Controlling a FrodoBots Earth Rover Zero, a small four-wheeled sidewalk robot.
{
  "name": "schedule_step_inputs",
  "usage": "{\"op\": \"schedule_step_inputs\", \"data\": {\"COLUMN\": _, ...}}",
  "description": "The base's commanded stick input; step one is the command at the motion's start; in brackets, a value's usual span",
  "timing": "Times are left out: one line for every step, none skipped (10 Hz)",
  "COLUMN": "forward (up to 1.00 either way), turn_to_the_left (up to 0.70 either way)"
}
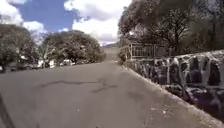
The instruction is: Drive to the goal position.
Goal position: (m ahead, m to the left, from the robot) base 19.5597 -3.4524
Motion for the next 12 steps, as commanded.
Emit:
{"op": "schedule_step_inputs", "data": {"forward": 0.7, "turn_to_the_left": 0.0}}
{"op": "schedule_step_inputs", "data": {"forward": 0.7, "turn_to_the_left": 0.0}}
{"op": "schedule_step_inputs", "data": {"forward": 0.7, "turn_to_the_left": 0.0}}
{"op": "schedule_step_inputs", "data": {"forward": 0.7, "turn_to_the_left": 0.0}}
{"op": "schedule_step_inputs", "data": {"forward": 0.7, "turn_to_the_left": 0.0}}
{"op": "schedule_step_inputs", "data": {"forward": 0.7, "turn_to_the_left": 0.0}}
{"op": "schedule_step_inputs", "data": {"forward": 0.7, "turn_to_the_left": 0.0}}
{"op": "schedule_step_inputs", "data": {"forward": 0.7, "turn_to_the_left": 0.0}}
{"op": "schedule_step_inputs", "data": {"forward": 0.7, "turn_to_the_left": 0.0}}
{"op": "schedule_step_inputs", "data": {"forward": 0.7, "turn_to_the_left": 0.0}}
{"op": "schedule_step_inputs", "data": {"forward": 0.7, "turn_to_the_left": 0.0}}
{"op": "schedule_step_inputs", "data": {"forward": 0.7, "turn_to_the_left": 0.0}}
